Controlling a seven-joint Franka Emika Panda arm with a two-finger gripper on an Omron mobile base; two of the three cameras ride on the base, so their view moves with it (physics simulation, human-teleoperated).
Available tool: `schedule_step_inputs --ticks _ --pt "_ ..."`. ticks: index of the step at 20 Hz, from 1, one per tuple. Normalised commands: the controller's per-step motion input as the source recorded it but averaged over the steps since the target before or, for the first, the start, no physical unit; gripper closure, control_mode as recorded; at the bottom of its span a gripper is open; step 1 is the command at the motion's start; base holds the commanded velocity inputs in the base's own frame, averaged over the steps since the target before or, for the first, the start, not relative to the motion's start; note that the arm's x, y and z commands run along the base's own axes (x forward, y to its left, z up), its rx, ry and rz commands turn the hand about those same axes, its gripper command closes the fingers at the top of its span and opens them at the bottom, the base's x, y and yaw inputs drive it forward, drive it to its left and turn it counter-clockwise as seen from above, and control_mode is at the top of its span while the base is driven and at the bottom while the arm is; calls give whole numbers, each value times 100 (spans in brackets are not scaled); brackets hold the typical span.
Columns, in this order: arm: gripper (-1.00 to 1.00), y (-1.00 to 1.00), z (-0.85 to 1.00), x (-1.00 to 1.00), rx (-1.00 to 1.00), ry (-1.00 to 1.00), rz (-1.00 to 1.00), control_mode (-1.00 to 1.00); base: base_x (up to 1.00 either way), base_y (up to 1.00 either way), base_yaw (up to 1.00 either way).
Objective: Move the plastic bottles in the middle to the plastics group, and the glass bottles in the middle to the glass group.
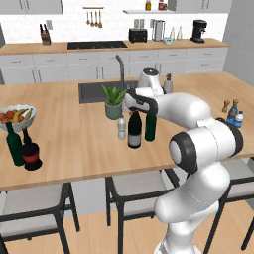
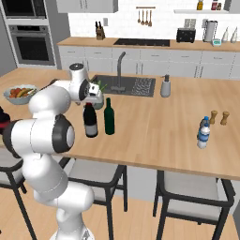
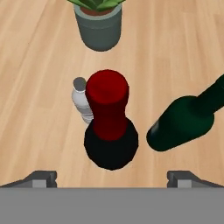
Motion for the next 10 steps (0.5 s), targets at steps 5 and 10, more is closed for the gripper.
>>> schedule_step_inputs --ticks 5,10 --pt "-100 9 -8 15 0 0 0 -100 0 0 0" --pt "-100 4 -19 8 0 0 0 -100 0 0 0"
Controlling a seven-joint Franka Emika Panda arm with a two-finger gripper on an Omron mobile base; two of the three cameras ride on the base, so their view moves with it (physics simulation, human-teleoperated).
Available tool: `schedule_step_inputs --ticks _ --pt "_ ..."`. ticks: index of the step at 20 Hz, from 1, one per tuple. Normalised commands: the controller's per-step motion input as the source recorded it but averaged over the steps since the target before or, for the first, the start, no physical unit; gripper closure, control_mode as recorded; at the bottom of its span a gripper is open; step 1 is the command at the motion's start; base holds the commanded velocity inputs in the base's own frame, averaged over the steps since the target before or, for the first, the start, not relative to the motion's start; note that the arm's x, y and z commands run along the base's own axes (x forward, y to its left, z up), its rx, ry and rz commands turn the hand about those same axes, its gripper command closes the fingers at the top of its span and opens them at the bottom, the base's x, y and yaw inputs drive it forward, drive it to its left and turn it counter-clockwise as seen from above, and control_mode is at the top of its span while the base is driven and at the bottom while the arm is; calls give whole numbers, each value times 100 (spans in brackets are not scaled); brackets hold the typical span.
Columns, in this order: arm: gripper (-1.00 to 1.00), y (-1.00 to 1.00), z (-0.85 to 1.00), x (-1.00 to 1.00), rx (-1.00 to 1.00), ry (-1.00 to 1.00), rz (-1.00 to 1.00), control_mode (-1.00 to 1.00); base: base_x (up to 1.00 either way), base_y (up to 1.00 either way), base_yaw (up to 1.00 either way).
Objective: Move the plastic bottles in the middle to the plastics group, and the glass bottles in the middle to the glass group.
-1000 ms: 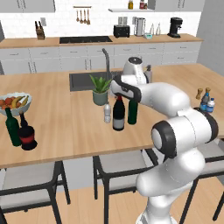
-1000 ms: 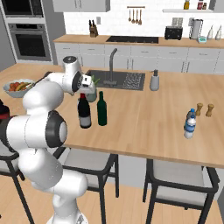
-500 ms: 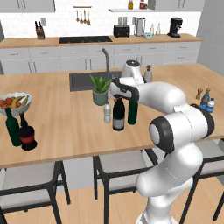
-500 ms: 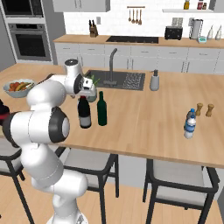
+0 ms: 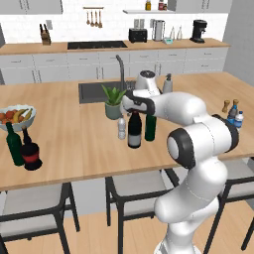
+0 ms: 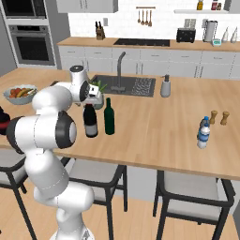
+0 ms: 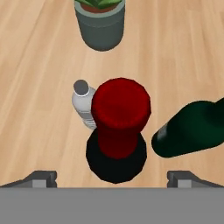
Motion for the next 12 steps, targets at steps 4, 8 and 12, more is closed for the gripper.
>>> schedule_step_inputs --ticks 4,8,12 --pt "-100 0 -8 8 0 0 0 -100 0 0 0" --pt "-100 0 -4 11 0 0 0 -100 0 0 0" --pt "-100 0 -4 11 0 0 0 -100 0 0 0"
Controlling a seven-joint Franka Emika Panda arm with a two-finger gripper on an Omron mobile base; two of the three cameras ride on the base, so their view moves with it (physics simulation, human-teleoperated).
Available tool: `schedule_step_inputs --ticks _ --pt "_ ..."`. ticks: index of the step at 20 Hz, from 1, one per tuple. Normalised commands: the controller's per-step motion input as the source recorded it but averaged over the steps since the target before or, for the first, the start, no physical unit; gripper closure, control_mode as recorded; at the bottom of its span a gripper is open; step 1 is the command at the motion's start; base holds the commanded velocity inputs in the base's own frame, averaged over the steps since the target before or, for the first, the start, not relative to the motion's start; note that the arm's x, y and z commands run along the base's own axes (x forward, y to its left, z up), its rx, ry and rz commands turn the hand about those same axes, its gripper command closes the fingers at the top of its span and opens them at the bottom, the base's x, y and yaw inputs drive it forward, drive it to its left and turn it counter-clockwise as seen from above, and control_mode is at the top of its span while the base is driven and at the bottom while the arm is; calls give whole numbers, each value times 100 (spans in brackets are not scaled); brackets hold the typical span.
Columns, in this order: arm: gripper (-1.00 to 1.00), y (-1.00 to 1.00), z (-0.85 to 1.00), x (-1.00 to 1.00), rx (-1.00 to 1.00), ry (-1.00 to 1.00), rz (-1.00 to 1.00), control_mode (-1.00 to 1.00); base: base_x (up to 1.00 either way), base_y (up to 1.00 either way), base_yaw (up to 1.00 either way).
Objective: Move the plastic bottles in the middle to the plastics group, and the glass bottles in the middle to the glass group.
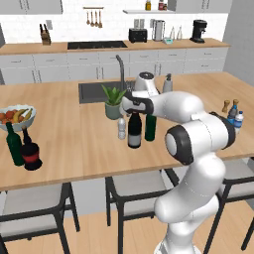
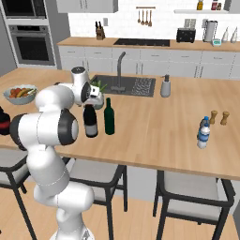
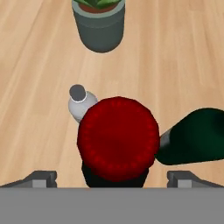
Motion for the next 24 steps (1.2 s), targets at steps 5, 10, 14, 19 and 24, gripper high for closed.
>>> schedule_step_inputs --ticks 5,10,14,19,24 --pt "-100 0 -7 8 0 0 0 -100 0 0 0" --pt "-100 0 -14 2 0 0 0 -100 0 0 0" --pt "-100 0 -12 0 0 0 0 -100 0 0 0" --pt "-100 0 -7 6 0 0 0 -100 0 0 0" --pt "-100 0 -1 5 0 0 0 -100 0 0 0"
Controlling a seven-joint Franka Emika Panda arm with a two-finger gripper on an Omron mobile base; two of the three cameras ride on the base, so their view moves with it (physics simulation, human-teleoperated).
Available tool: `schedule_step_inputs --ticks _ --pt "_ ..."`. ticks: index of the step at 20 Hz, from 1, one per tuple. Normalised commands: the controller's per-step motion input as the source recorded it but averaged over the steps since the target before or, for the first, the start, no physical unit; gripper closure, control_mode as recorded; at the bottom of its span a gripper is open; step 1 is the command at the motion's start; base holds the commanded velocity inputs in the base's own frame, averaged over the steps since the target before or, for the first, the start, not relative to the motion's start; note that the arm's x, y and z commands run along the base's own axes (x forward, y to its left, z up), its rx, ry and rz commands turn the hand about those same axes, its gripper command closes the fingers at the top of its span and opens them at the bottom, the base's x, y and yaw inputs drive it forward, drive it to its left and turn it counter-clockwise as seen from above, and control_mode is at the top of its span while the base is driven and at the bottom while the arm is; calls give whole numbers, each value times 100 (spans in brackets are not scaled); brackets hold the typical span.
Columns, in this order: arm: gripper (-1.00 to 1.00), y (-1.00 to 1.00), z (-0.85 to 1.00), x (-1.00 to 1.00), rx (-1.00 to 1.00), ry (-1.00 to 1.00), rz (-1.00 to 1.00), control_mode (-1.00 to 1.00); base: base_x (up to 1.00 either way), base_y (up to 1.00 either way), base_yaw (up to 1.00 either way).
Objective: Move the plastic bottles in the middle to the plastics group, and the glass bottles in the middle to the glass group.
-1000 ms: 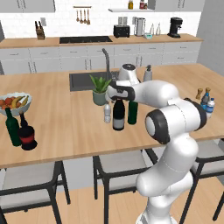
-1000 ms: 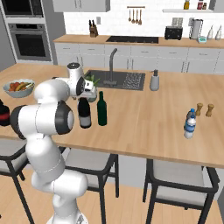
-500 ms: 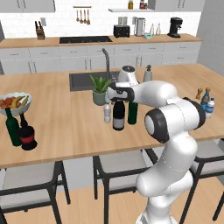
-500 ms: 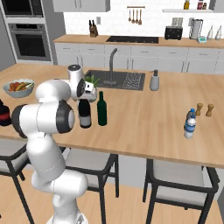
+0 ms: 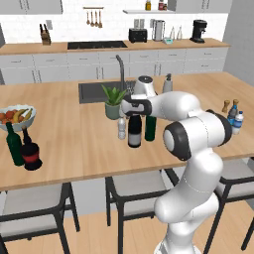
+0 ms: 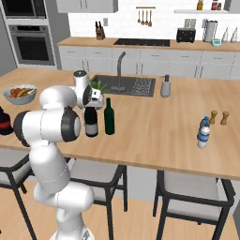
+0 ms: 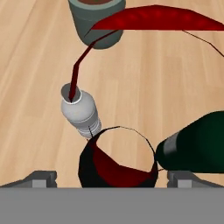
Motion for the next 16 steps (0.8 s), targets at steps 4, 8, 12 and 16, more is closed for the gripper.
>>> schedule_step_inputs --ticks 4,8,12,16 --pt "-100 0 0 4 0 0 0 -100 0 0 0" --pt "-100 0 0 5 0 0 -4 -100 0 0 0" --pt "-100 0 0 5 0 -3 -7 -100 0 0 0" --pt "-100 0 0 0 0 -1 -7 -100 0 0 0"
